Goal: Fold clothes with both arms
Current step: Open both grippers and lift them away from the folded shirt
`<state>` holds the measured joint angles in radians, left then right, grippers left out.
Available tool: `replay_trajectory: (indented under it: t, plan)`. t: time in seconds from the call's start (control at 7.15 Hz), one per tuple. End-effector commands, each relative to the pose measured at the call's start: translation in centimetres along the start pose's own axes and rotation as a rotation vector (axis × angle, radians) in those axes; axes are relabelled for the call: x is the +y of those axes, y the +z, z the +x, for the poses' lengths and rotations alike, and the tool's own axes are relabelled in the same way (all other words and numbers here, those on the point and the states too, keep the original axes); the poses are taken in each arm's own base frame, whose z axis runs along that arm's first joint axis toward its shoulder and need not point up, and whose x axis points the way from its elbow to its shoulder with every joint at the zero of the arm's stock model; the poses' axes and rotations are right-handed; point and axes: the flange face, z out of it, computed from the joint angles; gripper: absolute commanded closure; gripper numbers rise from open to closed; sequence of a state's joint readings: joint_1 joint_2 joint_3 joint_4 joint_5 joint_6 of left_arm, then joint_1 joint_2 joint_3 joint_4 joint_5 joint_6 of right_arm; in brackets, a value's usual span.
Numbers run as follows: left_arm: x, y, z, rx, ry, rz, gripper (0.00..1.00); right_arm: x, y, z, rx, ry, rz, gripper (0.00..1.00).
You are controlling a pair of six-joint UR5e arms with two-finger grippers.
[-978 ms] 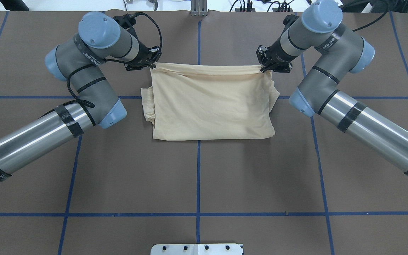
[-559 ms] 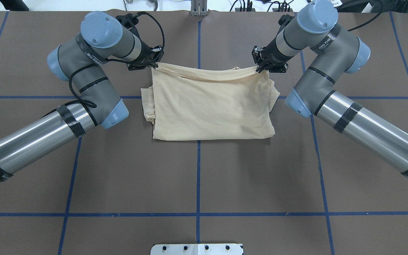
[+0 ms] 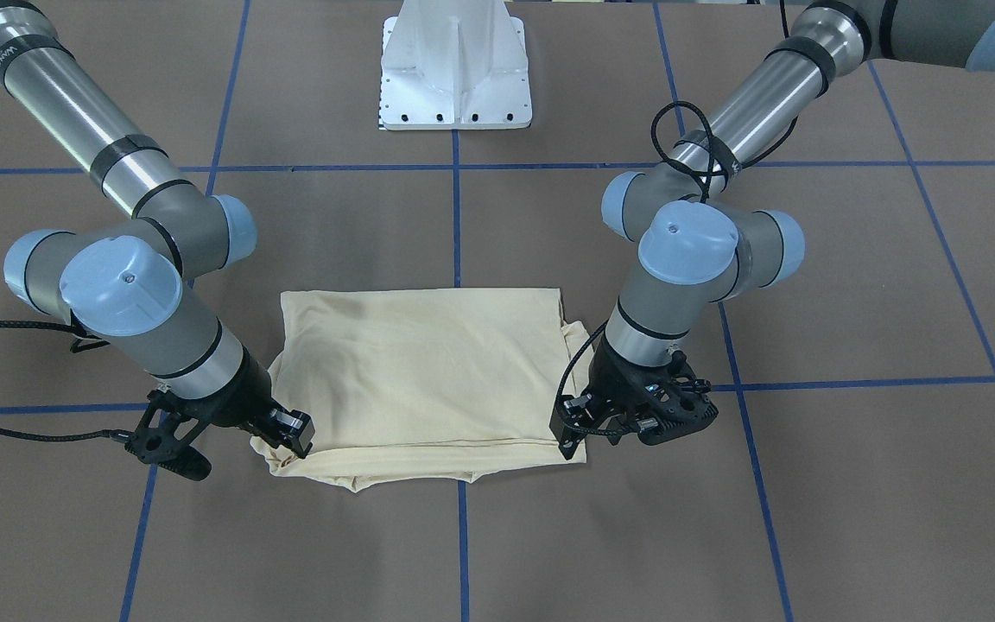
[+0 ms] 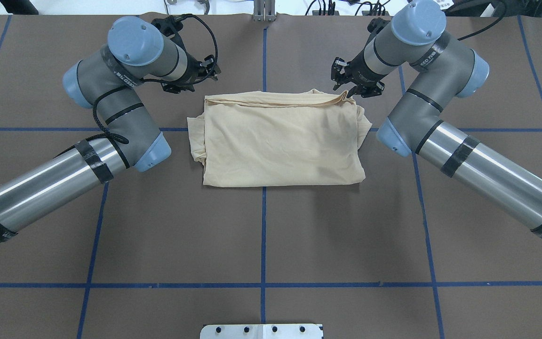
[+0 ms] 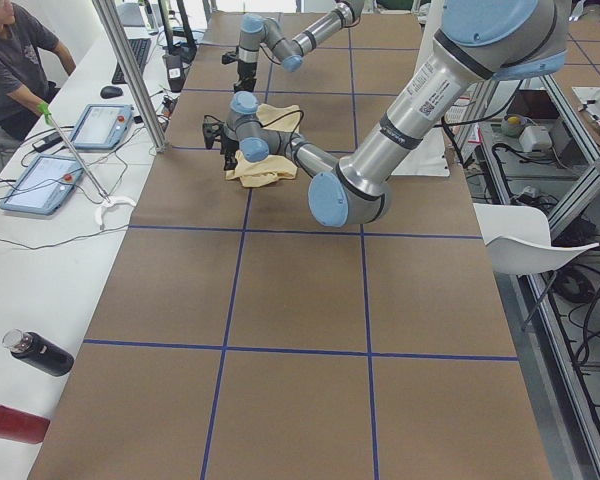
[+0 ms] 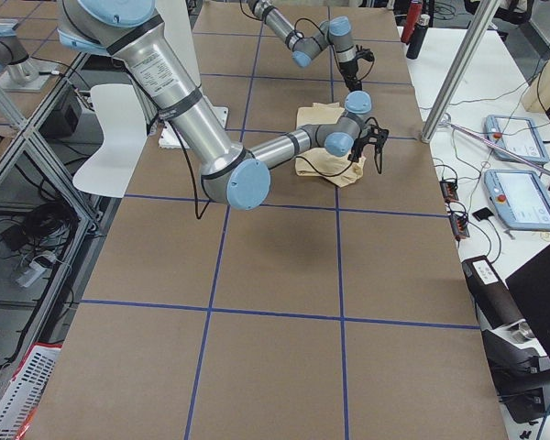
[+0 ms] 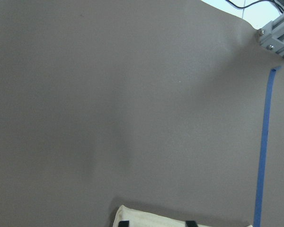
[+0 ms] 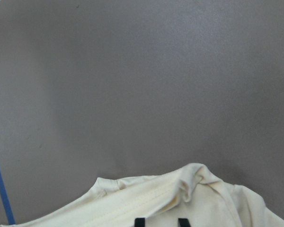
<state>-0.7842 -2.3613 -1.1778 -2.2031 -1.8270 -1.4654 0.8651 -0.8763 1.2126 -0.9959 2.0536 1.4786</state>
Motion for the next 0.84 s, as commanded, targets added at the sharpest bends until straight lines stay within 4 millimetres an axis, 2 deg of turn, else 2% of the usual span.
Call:
replay_trajectory:
  t: [0.0, 0.14, 0.28, 0.42, 0.56, 0.7]
  plan:
    - [0.0, -0.3, 0.2, 0.006, 0.033, 0.005, 0.01, -0.1, -0.2, -0.1, -0.002, -0.045, 0.017, 0.00]
    - [0.3, -1.4, 0.8, 0.027, 0.040, 0.003, 0.01, 0.5, -1.6, -0.5, -0.031, -0.066, 0.020, 0.00]
    - [0.5, -2.9, 1.8, 0.056, 0.045, 0.005, 0.01, 1.1, -2.9, 0.3, -0.043, -0.070, 0.023, 0.00]
    - [0.9, -3.9, 1.5, 0.070, 0.047, 0.005, 0.01, 1.8, -4.0, 1.9, -0.055, -0.077, 0.027, 0.00]
    - [1.3, -5.5, 1.4, 0.075, 0.042, 0.005, 0.01, 3.6, -4.9, 3.4, -0.070, -0.089, 0.019, 0.00]
    - [1.9, -7.5, 2.5, 0.075, 0.041, 0.004, 0.01, 7.5, -4.9, 5.9, -0.071, -0.113, -0.005, 0.00]
